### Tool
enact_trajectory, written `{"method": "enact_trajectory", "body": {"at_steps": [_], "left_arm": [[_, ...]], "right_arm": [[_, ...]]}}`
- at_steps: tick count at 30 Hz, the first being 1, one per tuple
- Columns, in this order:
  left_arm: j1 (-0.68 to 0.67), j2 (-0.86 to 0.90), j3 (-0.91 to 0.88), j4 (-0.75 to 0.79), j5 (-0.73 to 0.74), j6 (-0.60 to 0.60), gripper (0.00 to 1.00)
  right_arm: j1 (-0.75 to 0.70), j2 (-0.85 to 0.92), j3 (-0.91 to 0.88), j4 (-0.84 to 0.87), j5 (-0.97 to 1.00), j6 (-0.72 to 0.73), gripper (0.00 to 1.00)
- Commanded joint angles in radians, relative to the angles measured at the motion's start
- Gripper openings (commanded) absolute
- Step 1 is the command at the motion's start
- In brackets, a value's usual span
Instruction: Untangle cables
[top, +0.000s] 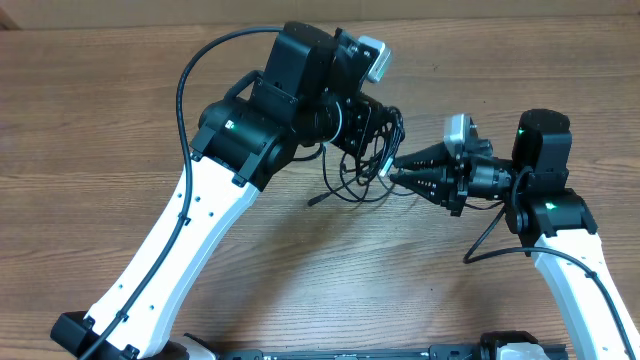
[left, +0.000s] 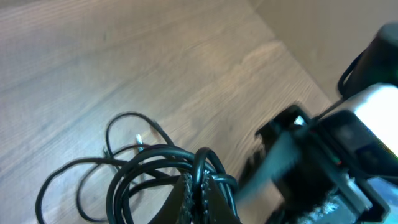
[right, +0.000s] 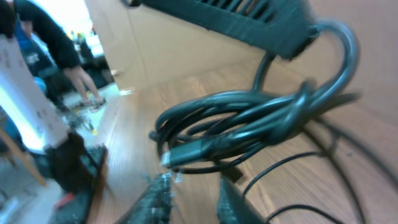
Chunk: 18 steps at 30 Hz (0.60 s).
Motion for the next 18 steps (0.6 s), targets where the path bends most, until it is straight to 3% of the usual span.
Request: {"method": "enact_trajectory", "body": {"at_steps": [1,4,9,18], "left_arm": [[-0.010,-0.005,0.015,-0.039,-0.002,0.023,0.04],[-0.010,-0.005,0.015,-0.074,-0.002,0.039,0.04],[-0.014,-0.005,0.015,-0.074,-0.002,0.039,0.04],[-0.060,-0.004,0.015,-0.075,-0.046,0.133,0.04]], "right_arm": [[0.003,-0.010,0.019,-0.002,0.140,0.003,0.48],[0.004,-0.010,0.019,0.000,0.193,0.003,0.62],[0.005,-0.010,0.019,0.023,0.193,0.003,0.73],[0.005,-0.010,0.019,0.089,0.091,0.071,0.74]]}}
